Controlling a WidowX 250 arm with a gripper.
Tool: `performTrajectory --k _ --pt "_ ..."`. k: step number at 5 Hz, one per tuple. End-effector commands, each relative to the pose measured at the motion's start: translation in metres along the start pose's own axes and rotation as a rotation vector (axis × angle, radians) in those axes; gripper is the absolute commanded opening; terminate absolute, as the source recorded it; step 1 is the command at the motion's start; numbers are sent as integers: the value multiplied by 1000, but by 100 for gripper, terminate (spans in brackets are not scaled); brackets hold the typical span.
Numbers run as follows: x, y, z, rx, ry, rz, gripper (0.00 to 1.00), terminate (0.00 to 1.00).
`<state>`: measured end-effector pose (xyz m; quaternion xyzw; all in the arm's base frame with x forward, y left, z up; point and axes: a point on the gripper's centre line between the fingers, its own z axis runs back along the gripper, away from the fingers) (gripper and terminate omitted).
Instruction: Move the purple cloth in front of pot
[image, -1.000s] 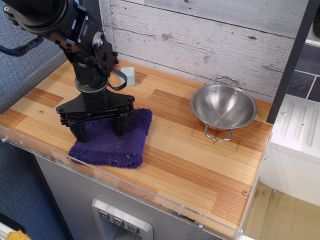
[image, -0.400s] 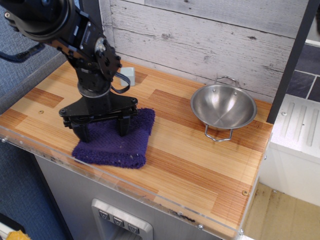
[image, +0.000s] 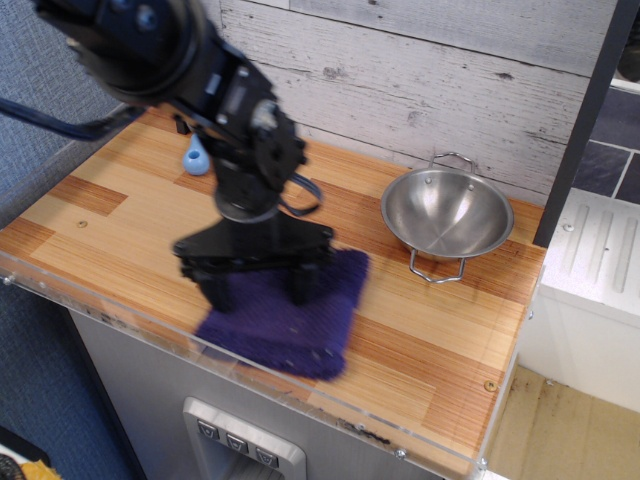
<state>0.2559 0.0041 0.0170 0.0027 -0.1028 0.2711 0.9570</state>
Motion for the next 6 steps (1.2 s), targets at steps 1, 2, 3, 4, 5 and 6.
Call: performTrajectory --k 1,2,3,4,5,6 --pt "-24 -32 14 -58 -2 -91 100 0" --pt "-41 -44 10 -72 25 -155 100 0" --pt "-51 -53 7 -90 44 -215 100 0" --pt "-51 -56 12 -99 36 -225 100 0" --pt "-41 -47 20 -115 11 -196 100 0" --pt "-19 -37 47 -134 -75 -145 100 0"
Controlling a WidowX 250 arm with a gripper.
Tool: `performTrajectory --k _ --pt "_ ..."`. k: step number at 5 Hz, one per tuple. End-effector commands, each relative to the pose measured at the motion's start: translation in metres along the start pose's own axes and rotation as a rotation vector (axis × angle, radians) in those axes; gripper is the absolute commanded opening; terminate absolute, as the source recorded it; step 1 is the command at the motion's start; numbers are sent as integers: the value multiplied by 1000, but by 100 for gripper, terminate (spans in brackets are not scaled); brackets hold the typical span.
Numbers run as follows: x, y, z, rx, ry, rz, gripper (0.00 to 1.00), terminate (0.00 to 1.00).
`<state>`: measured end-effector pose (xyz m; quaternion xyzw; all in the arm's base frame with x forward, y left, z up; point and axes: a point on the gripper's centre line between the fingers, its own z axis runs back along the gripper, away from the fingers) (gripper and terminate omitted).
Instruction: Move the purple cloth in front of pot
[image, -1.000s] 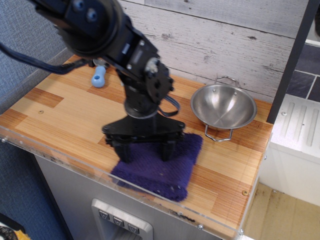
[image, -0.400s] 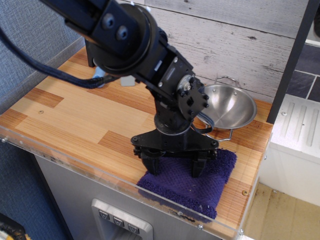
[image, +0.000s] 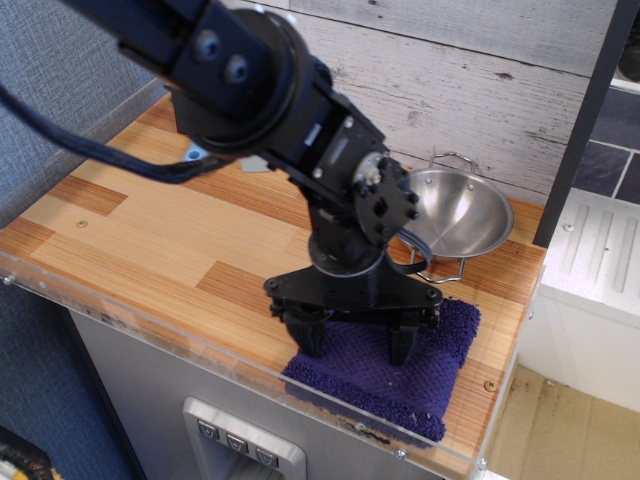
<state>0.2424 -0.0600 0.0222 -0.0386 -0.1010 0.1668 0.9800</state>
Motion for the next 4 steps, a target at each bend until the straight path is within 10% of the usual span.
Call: performTrajectory --k 1,4 --pt "36 5 66 -63 -156 43 100 0" --pt "36 -15 116 -129 -219 10 100 0"
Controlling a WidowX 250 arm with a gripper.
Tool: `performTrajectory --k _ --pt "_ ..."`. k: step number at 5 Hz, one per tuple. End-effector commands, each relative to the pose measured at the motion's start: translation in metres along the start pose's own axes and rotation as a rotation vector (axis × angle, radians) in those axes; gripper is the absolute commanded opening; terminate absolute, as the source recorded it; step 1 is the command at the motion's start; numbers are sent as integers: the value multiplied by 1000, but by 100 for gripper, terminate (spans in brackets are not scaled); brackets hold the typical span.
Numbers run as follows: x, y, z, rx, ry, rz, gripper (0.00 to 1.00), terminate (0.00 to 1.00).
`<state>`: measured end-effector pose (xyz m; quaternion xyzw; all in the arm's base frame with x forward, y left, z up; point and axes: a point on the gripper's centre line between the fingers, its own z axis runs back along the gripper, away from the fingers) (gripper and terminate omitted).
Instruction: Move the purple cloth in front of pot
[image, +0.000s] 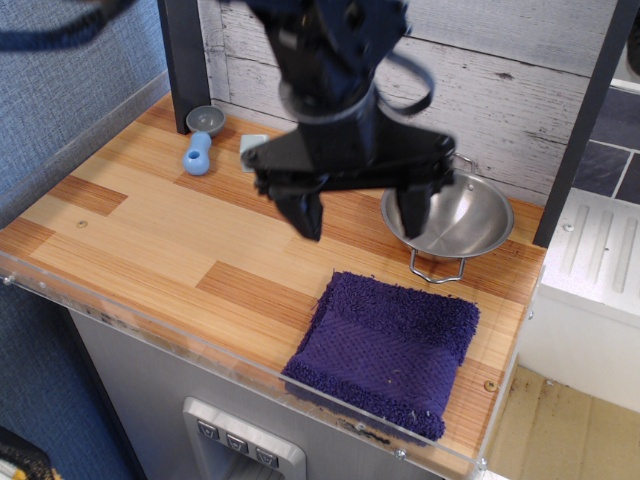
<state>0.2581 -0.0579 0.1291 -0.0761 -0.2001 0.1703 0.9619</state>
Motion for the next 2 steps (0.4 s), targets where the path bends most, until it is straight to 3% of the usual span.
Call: performTrajectory --k 1,2 --pt "4 -2 14 -22 -33 -2 100 0" --pt "4 -2 14 -22 -33 -2 100 100"
